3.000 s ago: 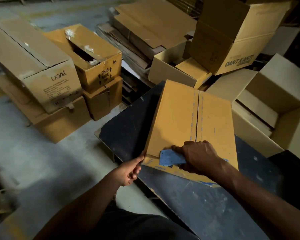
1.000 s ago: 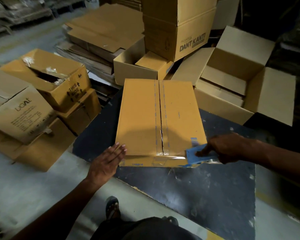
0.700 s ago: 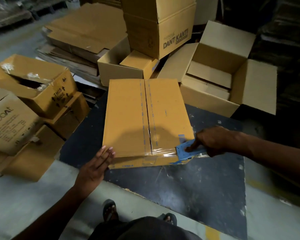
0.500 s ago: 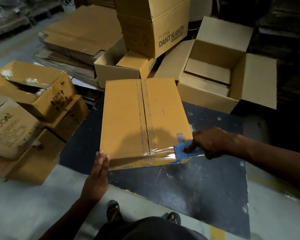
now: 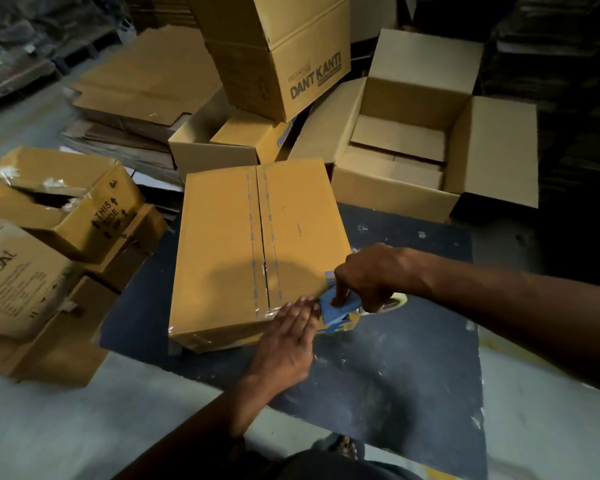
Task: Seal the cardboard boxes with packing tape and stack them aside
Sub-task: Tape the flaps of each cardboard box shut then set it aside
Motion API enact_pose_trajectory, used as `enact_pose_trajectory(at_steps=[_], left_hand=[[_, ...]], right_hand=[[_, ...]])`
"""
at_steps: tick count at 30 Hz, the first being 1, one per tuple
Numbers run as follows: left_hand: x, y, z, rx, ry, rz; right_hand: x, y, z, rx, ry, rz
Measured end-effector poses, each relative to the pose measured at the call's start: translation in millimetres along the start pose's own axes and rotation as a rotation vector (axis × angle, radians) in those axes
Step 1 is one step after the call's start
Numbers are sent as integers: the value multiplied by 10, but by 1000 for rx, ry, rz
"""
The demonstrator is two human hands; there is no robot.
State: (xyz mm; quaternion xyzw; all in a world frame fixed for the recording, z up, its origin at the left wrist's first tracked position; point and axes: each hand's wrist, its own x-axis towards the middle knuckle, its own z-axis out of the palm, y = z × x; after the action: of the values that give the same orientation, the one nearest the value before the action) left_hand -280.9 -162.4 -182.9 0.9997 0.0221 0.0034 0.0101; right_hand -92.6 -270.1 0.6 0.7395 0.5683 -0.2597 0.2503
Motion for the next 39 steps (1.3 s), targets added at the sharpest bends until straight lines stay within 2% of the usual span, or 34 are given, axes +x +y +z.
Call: enact_pose_trajectory(at_steps=[11, 17, 25, 31, 35, 39], left_hand=[[-32, 5, -108, -7, -15, -31], [-44, -17, -25, -58, 70, 46], [-47, -11, -31, -89, 116, 74], [-12, 30, -221, -47, -12, 11], [201, 183, -524, 16, -27, -68], [635, 290, -699, -12, -39, 121]], right_hand=[[-392, 468, 237, 66, 6, 4], [-769, 968, 501, 110, -55, 125], [-799, 1241, 894, 216, -74, 165], [-468, 1139, 1123, 190, -23, 74], [-310, 1094, 1188, 259, -21, 2], [-116, 1027, 1222, 298, 25, -49]])
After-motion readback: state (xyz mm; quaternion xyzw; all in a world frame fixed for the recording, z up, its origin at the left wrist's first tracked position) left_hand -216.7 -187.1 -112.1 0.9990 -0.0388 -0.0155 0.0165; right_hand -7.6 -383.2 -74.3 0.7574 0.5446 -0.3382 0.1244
